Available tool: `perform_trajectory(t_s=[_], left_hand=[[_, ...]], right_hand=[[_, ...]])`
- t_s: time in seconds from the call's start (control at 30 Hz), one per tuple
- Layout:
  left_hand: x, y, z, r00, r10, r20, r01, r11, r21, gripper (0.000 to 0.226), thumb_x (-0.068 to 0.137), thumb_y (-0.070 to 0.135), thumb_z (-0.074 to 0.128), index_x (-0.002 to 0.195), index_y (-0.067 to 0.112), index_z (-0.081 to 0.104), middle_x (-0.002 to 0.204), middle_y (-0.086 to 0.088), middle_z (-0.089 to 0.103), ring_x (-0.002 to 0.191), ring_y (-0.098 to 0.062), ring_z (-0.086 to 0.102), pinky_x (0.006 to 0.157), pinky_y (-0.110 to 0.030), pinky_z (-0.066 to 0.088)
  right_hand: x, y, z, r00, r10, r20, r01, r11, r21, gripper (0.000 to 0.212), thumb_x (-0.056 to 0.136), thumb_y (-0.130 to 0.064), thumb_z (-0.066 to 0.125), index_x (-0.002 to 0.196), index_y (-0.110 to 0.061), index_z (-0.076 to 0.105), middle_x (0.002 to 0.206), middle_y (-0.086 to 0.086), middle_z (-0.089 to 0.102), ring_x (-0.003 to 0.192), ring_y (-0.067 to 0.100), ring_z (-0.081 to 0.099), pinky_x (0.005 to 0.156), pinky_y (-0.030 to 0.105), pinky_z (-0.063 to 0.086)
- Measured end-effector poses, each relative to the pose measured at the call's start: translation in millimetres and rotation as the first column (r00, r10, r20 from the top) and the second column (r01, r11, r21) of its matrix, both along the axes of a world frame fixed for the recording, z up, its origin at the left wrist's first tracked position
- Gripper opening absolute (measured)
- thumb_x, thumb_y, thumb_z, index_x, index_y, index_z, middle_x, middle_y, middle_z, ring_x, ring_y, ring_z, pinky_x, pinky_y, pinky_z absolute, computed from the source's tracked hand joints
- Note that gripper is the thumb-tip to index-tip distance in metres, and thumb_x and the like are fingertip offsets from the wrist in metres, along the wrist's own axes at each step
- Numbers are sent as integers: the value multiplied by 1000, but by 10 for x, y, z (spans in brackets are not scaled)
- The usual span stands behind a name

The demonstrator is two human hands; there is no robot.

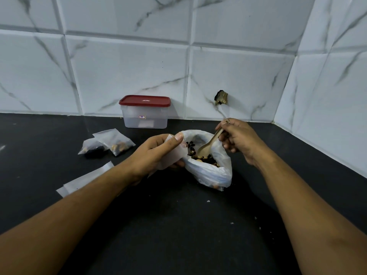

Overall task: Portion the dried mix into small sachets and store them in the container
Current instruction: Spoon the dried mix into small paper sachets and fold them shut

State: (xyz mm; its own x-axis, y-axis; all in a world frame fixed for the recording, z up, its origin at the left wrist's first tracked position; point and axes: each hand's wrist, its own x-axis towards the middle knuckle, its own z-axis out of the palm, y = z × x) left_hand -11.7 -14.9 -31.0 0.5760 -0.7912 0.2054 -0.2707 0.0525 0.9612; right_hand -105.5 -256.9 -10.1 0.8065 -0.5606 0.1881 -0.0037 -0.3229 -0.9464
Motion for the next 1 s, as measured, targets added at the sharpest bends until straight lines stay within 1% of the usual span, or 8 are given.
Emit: perform_trajectory(t_s=[0.17, 0.37, 0.47, 0.53, 0.63, 0.73, 0.9, 1.0], left_hand=[[-1, -2, -9, 999, -17, -38, 17, 1000, -3, 62, 90, 52, 56, 120, -1, 66, 104, -21, 76, 92, -29, 75, 89, -41, 61], [48, 3, -26, 1000, -14, -23, 15, 999, 28, 62, 90, 56, 56, 120, 3, 67, 104, -19, 76, 99, -37, 74, 94, -47, 60], [46, 11, -9, 1000, -4, -5, 4, 999, 32, 65, 85, 61, 57, 116, 5, 68, 97, -19, 76, 89, -29, 75, 84, -39, 61], [42, 15, -11, 1000, 2, 23, -3, 999, 32, 64, 83, 63, 63, 114, 7, 70, 98, -18, 76, 87, -27, 75, 79, -34, 62], [45, 21, -20, 999, 5, 51, -8, 998, 62, 56, 79, 52, 71, 116, 10, 70, 102, -13, 76, 89, -26, 75, 76, -29, 62], [78, 29, -16, 997, 3, 74, -11, 995, 101, 50, 77, 46, 76, 117, 15, 71, 106, -6, 77, 95, -25, 76, 80, -30, 62], [117, 23, -27, 995, 53, 81, -61, 993, 99, 54, 69, 48, 81, 115, 21, 73, 108, -2, 78, 103, -23, 74, 93, -40, 62], [124, 10, -45, 990, 85, 109, -93, 993, 77, 56, 69, 47, 83, 117, 21, 71, 109, 2, 77, 105, -17, 73, 94, -38, 61]], right_hand=[[46, 82, -37, 998, 15, -56, -14, 1000, 11, 29, 108, -26, 50, 92, -12, 70, 67, 4, 69, 43, 11, 46, 38, 19, 28], [62, 133, -86, 994, -34, -99, 44, 994, 99, 28, 105, -24, 56, 99, -3, 73, 68, 5, 73, 42, 12, 44, 39, 19, 26], [58, 121, -87, 993, -99, -71, 109, 983, 149, 26, 103, -22, 56, 97, -3, 73, 65, 5, 72, 41, 12, 43, 38, 19, 26], [63, 122, -85, 990, -133, -57, 140, 976, 164, 25, 103, -21, 56, 94, -3, 72, 63, 5, 71, 41, 12, 42, 37, 19, 25], [72, 111, -83, 986, -165, -22, 166, 964, 206, 24, 102, -18, 55, 89, -5, 70, 61, 5, 70, 39, 12, 41, 36, 18, 25], [76, 91, -81, 982, -188, -4, 183, 953, 240, 24, 101, -16, 53, 85, -5, 68, 59, 6, 69, 38, 13, 39, 38, 18, 23], [83, 76, -76, 977, -213, 2, 204, 940, 275, 23, 99, -12, 51, 82, -6, 65, 59, 8, 68, 39, 14, 38, 39, 18, 22], [76, 67, -59, 974, -228, 16, 213, 931, 296, 23, 99, -11, 51, 82, -7, 65, 58, 7, 68, 38, 13, 39, 39, 18, 23]])
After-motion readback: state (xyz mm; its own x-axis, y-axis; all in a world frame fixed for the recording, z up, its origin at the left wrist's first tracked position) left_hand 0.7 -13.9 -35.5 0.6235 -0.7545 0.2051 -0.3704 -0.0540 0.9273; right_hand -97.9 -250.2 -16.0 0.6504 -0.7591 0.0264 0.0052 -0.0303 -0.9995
